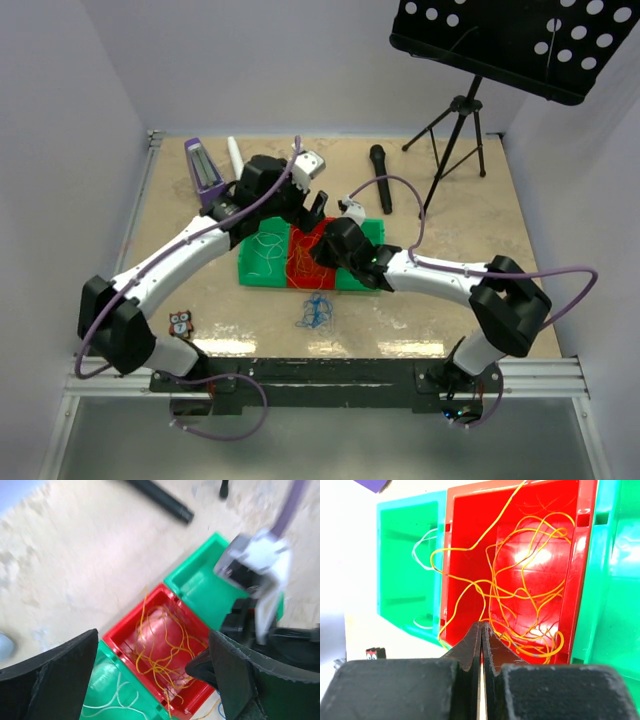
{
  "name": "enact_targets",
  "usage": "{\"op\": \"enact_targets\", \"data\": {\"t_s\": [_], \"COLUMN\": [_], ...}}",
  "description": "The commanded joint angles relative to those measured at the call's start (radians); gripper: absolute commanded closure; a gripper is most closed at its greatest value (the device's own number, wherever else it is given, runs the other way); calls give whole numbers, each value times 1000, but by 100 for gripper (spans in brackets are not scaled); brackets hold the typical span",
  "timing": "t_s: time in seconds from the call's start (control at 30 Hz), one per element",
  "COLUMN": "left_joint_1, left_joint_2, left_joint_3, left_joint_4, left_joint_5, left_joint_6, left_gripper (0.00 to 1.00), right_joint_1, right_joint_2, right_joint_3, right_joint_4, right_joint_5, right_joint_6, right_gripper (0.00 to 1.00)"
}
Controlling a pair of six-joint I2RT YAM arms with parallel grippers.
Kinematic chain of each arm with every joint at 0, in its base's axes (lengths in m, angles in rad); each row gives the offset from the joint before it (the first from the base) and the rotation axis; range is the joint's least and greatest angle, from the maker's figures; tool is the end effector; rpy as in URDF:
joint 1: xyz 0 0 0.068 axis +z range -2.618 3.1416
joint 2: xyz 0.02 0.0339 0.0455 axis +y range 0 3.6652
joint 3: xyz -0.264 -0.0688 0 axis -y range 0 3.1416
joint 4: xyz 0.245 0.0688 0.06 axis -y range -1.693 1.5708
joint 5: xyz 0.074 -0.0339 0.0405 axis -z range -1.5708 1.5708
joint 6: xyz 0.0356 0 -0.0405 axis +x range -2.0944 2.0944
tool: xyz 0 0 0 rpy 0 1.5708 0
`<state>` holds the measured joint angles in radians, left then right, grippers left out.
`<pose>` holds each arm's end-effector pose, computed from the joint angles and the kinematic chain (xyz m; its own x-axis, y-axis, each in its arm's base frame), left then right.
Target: Untangle the cables
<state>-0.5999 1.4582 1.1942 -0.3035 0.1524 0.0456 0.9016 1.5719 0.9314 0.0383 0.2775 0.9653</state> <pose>0.2731 -0.1933 0.3111 -0.4130 0.3370 -0.8461 0.6832 0.7289 -0.0431 0.2197 0.2620 0.2179 -0.7051 0.3833 -0.5966 -0.0607 0.8057 0.5893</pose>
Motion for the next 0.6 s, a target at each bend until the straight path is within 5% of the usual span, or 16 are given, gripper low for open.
{"op": "enact_targets", "data": {"t_s": [0.0,0.3,0.57], "left_joint_1": [35,155,178], "left_joint_2": [-94,-107,-96], "left_joint_3": [93,252,295], "left_joint_4": [-62,-149,-195], "left_joint_5": [71,262,294], "left_joint_6": [-13,-36,8], "left_gripper": [0,0,0], "right_joint_1": [-12,-29,-27], "right_joint_2": [31,201,278], "right_joint_3": [12,164,250], "right_joint_4": [34,-15,-92], "right_joint_5": [6,20,83], "right_joint_6": [4,-28,-22], "right_gripper": [100,100,100]}}
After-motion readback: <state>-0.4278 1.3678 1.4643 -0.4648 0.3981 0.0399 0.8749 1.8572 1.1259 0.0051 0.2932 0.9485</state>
